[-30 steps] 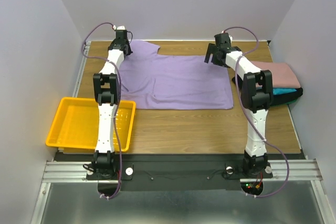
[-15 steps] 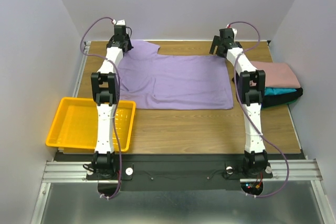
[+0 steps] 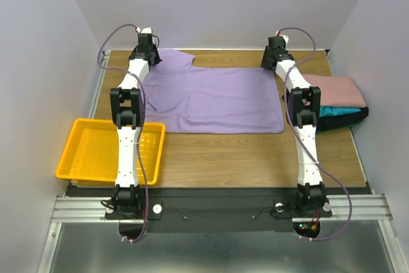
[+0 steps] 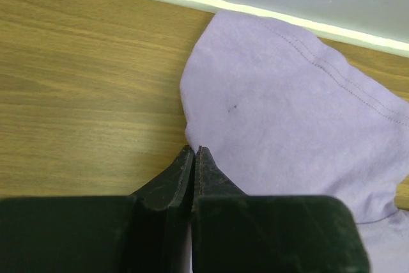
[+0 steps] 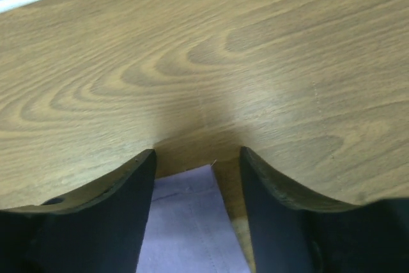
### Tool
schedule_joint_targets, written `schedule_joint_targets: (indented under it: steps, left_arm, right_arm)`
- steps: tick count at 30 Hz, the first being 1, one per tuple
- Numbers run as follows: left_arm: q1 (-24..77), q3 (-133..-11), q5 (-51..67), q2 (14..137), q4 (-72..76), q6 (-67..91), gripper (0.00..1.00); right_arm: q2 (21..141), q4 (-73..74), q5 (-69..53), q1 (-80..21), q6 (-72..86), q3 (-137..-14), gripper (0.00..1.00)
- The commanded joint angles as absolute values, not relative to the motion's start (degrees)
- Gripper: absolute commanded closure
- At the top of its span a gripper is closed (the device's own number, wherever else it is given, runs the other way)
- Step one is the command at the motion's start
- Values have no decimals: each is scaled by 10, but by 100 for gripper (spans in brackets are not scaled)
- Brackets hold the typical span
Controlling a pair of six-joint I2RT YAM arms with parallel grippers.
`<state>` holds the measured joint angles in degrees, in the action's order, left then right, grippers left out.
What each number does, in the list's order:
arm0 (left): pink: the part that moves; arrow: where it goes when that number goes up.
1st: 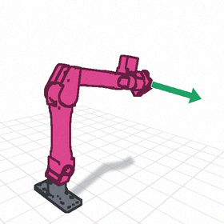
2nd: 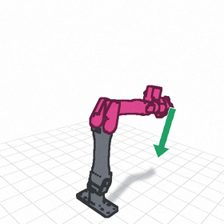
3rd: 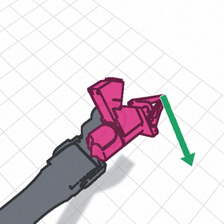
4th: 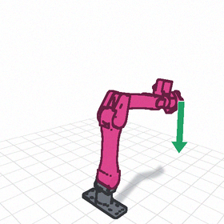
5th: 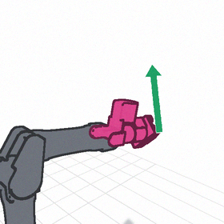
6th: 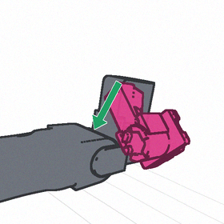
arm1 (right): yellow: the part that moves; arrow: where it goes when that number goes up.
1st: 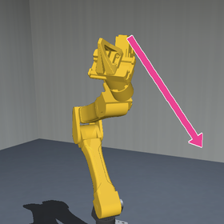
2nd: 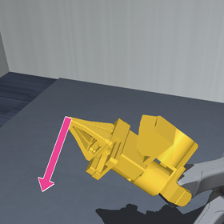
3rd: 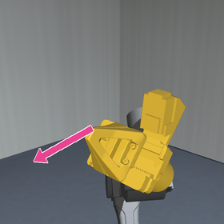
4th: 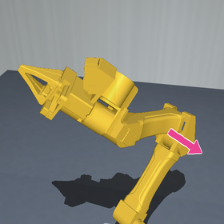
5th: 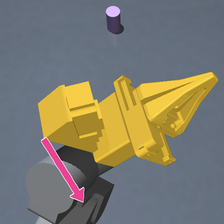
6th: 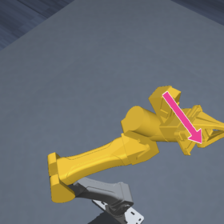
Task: Fold and stack the t-shirts
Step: Fold the tshirt
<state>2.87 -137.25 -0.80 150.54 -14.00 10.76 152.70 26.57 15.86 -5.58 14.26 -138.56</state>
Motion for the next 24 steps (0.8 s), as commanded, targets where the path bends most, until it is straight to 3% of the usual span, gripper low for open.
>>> schedule_joint_targets:
  steps: [1, 3, 6, 7, 9, 10, 17, 24]
  left_arm:
    - [18, -1361, 16, 1444, -116, 109, 100]
    - [18, -1354, 23, 1441, -109, 105, 100]
    - [18, -1349, 27, 1439, -107, 112, 100]
    - [18, -1349, 38, 1437, -107, 112, 100]
    - [18, -1346, 43, 1434, -102, 114, 100]
    - [18, -1343, 45, 1428, -99, 114, 100]
    - [18, -1309, 33, 1394, -79, 113, 100]
    - [18, -1154, 25, 1314, 19, 127, 100]
  right_arm:
    - [1541, 222, 126, -54, 143, -1397, 47]
    - [1544, 214, 125, -54, 141, -1400, 50]
    - [1548, 210, 130, -54, 133, -1399, 64]
    - [1545, 210, 134, -54, 126, -1397, 74]
    - [1542, 207, 133, -53, 116, -1393, 85]
    - [1538, 205, 130, -54, 107, -1393, 98]
    - [1491, 198, 106, -54, 85, -1361, 100]
    - [1411, 190, 108, -54, 80, -1265, 100]
